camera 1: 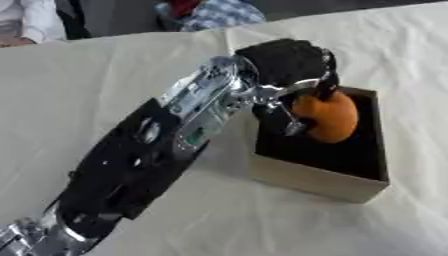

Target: Pick up objects on the table and place them in the box.

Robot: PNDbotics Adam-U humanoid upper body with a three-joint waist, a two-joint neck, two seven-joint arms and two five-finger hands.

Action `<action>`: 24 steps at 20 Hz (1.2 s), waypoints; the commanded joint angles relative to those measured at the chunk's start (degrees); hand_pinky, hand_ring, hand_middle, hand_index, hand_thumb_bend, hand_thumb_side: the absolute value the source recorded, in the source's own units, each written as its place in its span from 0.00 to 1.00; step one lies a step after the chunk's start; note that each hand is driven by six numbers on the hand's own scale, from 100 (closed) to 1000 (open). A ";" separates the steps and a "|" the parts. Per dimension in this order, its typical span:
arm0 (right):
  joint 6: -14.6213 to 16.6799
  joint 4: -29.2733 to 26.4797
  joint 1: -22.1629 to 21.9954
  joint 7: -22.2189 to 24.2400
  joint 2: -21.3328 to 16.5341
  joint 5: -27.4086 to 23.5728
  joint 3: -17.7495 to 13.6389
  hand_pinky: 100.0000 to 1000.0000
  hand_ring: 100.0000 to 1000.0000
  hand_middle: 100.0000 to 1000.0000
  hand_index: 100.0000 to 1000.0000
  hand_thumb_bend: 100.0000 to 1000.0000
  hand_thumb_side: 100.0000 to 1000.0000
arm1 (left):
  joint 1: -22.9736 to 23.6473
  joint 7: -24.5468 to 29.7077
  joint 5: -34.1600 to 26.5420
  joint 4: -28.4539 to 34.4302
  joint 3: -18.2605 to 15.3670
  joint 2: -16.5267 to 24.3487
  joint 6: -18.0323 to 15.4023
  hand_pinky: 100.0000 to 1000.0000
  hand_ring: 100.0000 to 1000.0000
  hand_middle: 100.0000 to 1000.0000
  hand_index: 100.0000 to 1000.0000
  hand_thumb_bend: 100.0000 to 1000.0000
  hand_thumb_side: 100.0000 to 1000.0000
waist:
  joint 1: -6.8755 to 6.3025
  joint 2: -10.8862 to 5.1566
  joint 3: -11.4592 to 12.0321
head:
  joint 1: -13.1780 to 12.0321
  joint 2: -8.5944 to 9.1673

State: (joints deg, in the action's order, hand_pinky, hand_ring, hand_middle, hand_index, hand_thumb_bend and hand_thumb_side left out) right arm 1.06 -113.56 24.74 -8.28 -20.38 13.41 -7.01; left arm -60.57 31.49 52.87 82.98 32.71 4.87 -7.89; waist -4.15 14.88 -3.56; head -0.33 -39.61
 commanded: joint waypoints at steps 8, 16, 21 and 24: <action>0.18 -1.03 0.44 -0.26 -0.41 -0.59 -0.45 0.55 0.65 0.50 0.78 0.00 0.76 | -0.49 3.55 1.18 -0.12 -0.34 -0.24 -1.45 0.46 0.62 0.62 0.70 0.49 0.04 | 0.34 -0.86 -0.02 | 0.35 0.61; 0.17 -1.03 0.28 -0.36 -0.34 -0.65 -0.56 0.55 0.64 0.50 0.78 0.00 0.76 | -0.24 4.54 2.06 0.62 -1.27 0.00 -1.85 0.47 0.64 0.64 0.73 0.48 0.06 | 0.41 -0.91 0.12 | 0.65 0.47; 0.12 -1.03 0.15 -0.41 -0.33 -0.68 -0.61 0.55 0.65 0.50 0.78 0.00 0.76 | -0.32 2.11 1.20 3.40 -2.68 0.52 -0.63 0.44 0.62 0.62 0.72 0.41 0.05 | 0.49 -1.01 0.28 | 0.70 0.40; 0.10 -1.03 0.07 -0.46 -0.35 -0.67 -0.65 0.55 0.65 0.50 0.78 0.00 0.76 | -0.67 -1.33 0.39 6.92 -4.59 1.36 1.22 0.43 0.61 0.61 0.71 0.32 0.07 | 0.55 -1.11 0.39 | 0.68 0.40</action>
State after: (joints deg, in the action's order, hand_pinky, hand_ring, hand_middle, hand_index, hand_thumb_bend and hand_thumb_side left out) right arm 1.12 -113.56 24.23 -8.53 -19.98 13.00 -7.25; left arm -60.03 31.52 53.77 87.74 29.49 5.19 -7.30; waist -4.13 14.88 -3.16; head 0.21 -39.61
